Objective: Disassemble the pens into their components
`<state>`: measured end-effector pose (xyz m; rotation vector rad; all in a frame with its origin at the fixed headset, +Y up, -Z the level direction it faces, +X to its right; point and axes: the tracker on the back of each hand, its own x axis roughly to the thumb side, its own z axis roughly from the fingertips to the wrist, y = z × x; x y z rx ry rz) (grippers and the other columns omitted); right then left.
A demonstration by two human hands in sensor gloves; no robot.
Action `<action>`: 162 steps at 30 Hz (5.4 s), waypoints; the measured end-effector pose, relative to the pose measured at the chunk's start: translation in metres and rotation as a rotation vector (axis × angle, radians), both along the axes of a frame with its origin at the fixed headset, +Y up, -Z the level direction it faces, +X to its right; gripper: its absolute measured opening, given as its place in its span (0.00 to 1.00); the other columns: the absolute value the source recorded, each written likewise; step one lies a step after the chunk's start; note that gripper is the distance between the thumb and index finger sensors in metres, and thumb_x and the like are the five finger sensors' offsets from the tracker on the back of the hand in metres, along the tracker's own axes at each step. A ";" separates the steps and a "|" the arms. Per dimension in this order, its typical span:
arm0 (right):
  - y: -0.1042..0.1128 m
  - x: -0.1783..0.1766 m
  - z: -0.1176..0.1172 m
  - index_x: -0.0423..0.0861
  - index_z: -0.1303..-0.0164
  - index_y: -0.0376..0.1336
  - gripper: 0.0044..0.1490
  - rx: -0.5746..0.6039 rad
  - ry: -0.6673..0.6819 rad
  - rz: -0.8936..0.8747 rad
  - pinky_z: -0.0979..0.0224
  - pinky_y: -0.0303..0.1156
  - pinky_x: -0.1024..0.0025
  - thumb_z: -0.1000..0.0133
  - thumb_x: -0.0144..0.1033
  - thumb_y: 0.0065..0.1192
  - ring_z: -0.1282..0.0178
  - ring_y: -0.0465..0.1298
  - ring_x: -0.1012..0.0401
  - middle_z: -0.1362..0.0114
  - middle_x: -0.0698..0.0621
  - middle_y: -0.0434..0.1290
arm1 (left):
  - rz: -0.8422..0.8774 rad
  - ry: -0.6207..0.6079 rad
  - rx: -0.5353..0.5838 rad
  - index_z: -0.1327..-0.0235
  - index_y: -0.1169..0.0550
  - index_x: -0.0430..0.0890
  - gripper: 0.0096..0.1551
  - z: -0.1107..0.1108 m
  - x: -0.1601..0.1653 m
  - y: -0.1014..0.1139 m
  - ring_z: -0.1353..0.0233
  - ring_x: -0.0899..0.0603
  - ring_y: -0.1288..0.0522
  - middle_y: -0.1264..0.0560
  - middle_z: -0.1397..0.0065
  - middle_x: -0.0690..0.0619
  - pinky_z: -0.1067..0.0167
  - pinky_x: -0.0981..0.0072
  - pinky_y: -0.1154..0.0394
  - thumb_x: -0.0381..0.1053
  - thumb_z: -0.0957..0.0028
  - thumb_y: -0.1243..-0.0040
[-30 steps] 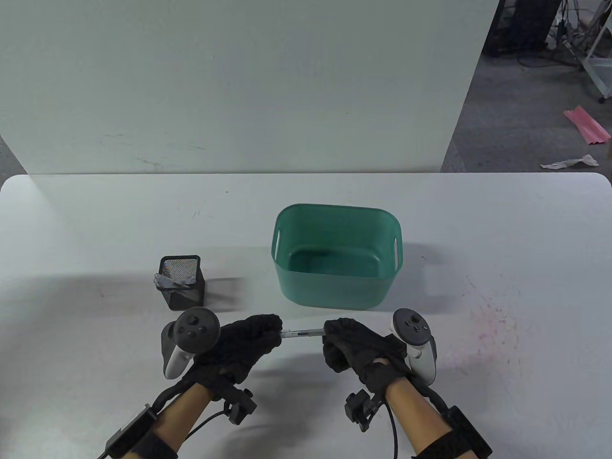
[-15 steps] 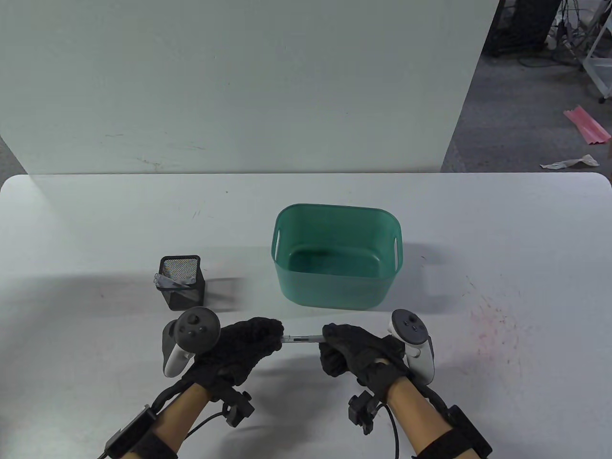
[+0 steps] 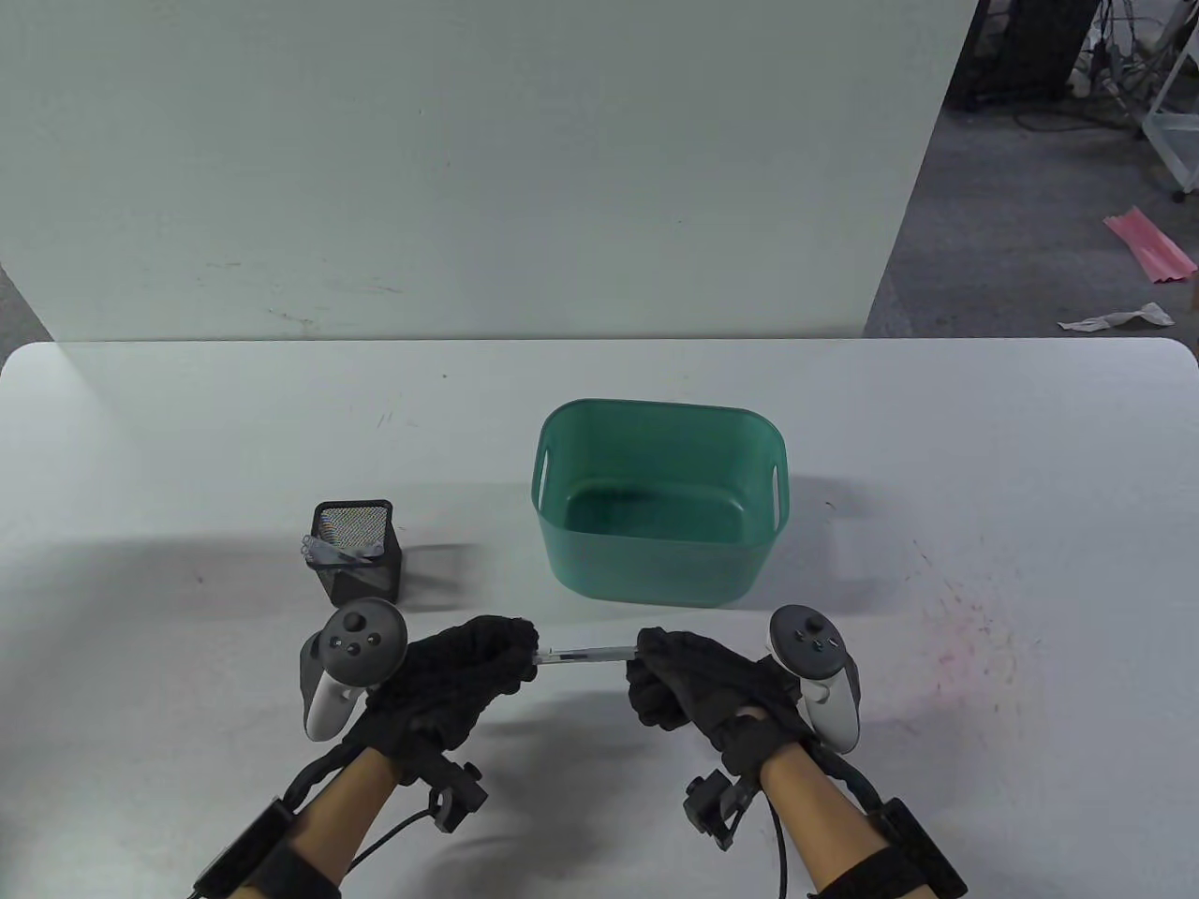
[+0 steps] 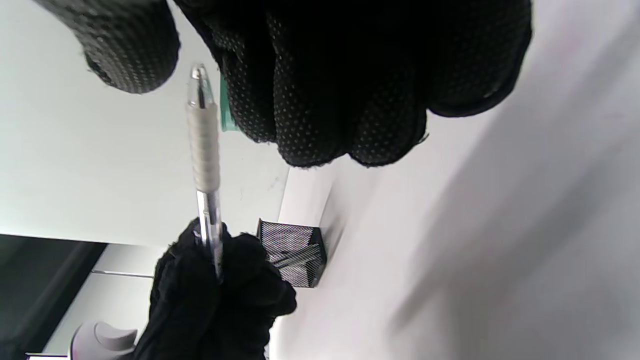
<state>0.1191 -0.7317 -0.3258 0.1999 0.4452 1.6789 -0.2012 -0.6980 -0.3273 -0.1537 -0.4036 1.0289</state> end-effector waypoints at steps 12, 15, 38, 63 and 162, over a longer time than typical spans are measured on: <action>0.003 -0.002 -0.003 0.43 0.22 0.54 0.37 0.062 0.057 0.040 0.30 0.68 0.39 0.35 0.47 0.63 0.31 0.72 0.43 0.27 0.42 0.68 | -0.009 0.022 0.006 0.39 0.22 0.55 0.21 0.002 -0.001 -0.001 0.46 0.45 0.14 0.15 0.39 0.50 0.45 0.44 0.19 0.56 0.45 0.35; -0.002 0.000 -0.003 0.41 0.24 0.57 0.42 0.058 0.064 0.095 0.32 0.69 0.39 0.36 0.61 0.59 0.34 0.74 0.43 0.30 0.41 0.71 | -0.007 0.015 0.009 0.39 0.22 0.55 0.21 0.003 0.001 0.000 0.46 0.45 0.14 0.15 0.39 0.50 0.44 0.44 0.19 0.55 0.45 0.35; 0.003 0.001 -0.005 0.44 0.43 0.71 0.26 0.095 0.014 0.066 0.36 0.72 0.43 0.35 0.54 0.59 0.41 0.77 0.46 0.44 0.45 0.78 | 0.009 0.000 -0.010 0.39 0.23 0.55 0.21 0.003 0.003 -0.001 0.46 0.45 0.14 0.16 0.38 0.51 0.44 0.44 0.19 0.55 0.45 0.35; 0.009 -0.001 -0.002 0.42 0.29 0.63 0.40 0.219 0.010 0.119 0.36 0.72 0.40 0.37 0.63 0.58 0.35 0.74 0.43 0.34 0.42 0.73 | 0.049 0.017 -0.043 0.38 0.23 0.56 0.21 0.002 0.001 -0.003 0.45 0.44 0.14 0.16 0.38 0.51 0.44 0.44 0.19 0.55 0.44 0.36; 0.112 0.013 -0.097 0.45 0.22 0.58 0.34 0.119 -0.652 0.213 0.35 0.73 0.48 0.33 0.49 0.61 0.34 0.73 0.45 0.30 0.42 0.71 | 0.108 0.170 -0.091 0.35 0.24 0.55 0.22 -0.005 -0.043 0.000 0.44 0.42 0.14 0.17 0.35 0.47 0.44 0.41 0.20 0.51 0.43 0.39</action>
